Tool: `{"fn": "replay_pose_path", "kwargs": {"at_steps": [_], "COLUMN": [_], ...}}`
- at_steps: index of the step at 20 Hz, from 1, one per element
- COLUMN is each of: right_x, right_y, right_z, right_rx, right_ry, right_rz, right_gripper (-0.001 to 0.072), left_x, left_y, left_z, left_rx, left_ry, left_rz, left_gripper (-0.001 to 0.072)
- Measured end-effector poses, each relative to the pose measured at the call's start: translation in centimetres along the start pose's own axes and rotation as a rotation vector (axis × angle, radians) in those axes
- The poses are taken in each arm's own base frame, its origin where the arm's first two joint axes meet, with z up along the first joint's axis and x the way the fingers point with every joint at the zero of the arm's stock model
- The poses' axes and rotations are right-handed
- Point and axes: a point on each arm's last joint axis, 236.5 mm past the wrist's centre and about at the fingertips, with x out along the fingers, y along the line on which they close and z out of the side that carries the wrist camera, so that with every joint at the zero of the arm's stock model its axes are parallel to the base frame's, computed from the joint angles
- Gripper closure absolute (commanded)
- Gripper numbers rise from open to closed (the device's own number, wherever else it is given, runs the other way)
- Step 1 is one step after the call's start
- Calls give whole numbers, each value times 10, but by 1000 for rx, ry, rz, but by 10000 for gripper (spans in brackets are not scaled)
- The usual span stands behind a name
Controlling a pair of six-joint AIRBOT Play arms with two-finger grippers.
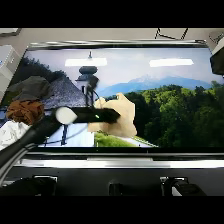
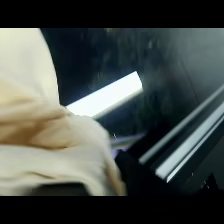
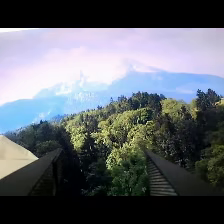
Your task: Fold the clothes and pants, and hang the long-sleeved shirts on hangers.
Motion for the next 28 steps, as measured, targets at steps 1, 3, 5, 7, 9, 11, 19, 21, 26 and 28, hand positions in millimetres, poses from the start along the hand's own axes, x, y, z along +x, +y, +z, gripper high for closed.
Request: {"fn": "replay_pose_path", "kwargs": {"at_steps": [1, 3, 5, 7, 9, 11, 19, 21, 26, 28], "right_x": [1, 14, 38, 71, 97, 110, 90, 87, 84, 84], "right_y": [-1, -2, -1, 12, 40, 69, 130, 134, 141, 142], "right_z": [-6, -20, -46, -90, -150, -218, -397, -411, -420, -420], "right_rx": [0, -10, -32, -48, -40, 7, 300, 343, 390, 402], "right_ry": [26, 103, 226, 403, 609, 807, 1229, 1252, 1263, 1261], "right_rz": [-4, -17, -26, 20, 129, 252, 508, 519, 538, 541], "right_gripper": [112, 84, 52, 43, 32, 31, 17, 17, 16, 15], "left_x": [19, 36, 30, 3, -34, -73, -99, -82, -50, -38], "left_y": [-3, -9, -7, 10, 45, 94, 220, 227, 236, 233], "left_z": [-20, -43, -36, -1, 33, 52, -35, -47, -56, -56], "left_rx": [-38, -56, -37, -27, -55, -120, -465, -506, -548, -555], "left_ry": [51, 132, 170, 139, 103, 86, 214, 204, 170, 156], "left_rz": [-3, -7, -4, 23, 78, 156, 253, 229, 216, 205], "left_gripper": [-6, -5, -5, -5, -4, -2, -1, -1, 1, 15]}}
